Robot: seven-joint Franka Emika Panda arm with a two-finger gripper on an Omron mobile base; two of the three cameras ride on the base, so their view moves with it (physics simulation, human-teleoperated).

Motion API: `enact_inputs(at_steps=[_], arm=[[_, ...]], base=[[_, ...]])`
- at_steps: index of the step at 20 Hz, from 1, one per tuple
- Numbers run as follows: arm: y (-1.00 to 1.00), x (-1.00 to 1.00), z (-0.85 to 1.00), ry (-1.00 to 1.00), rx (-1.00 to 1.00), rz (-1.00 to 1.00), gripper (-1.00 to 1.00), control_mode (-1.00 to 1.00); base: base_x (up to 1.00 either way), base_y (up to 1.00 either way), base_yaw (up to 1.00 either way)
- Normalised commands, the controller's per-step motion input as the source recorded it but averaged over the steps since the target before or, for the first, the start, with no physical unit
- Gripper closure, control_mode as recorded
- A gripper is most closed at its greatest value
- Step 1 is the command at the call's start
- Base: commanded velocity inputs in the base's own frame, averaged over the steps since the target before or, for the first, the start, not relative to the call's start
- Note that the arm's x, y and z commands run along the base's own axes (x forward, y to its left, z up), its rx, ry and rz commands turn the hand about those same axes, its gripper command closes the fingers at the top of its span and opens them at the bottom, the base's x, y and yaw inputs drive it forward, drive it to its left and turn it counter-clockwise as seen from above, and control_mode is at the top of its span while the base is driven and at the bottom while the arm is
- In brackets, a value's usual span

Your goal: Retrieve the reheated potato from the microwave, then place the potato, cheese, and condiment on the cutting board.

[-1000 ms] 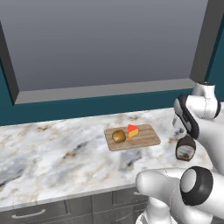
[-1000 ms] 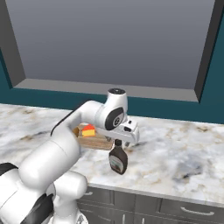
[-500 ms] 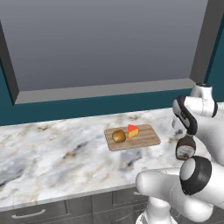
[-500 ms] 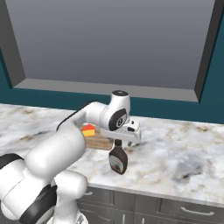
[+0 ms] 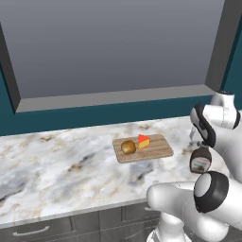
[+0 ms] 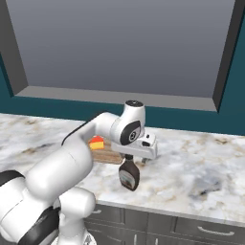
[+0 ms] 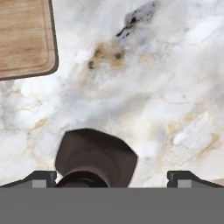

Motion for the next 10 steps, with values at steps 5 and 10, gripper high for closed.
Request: enact_inputs(at_steps=[5, 10], arm=[[0.12, -0.01, 0.00, 0.00, 0.00, 0.00, -1.00, -1.00], [0.10, 0.03, -0.02, 0.00, 0.00, 0.00, -1.00, -1.00]], base=[[0.00, 0.00, 0.00], [0.00, 0.00, 0.00]])
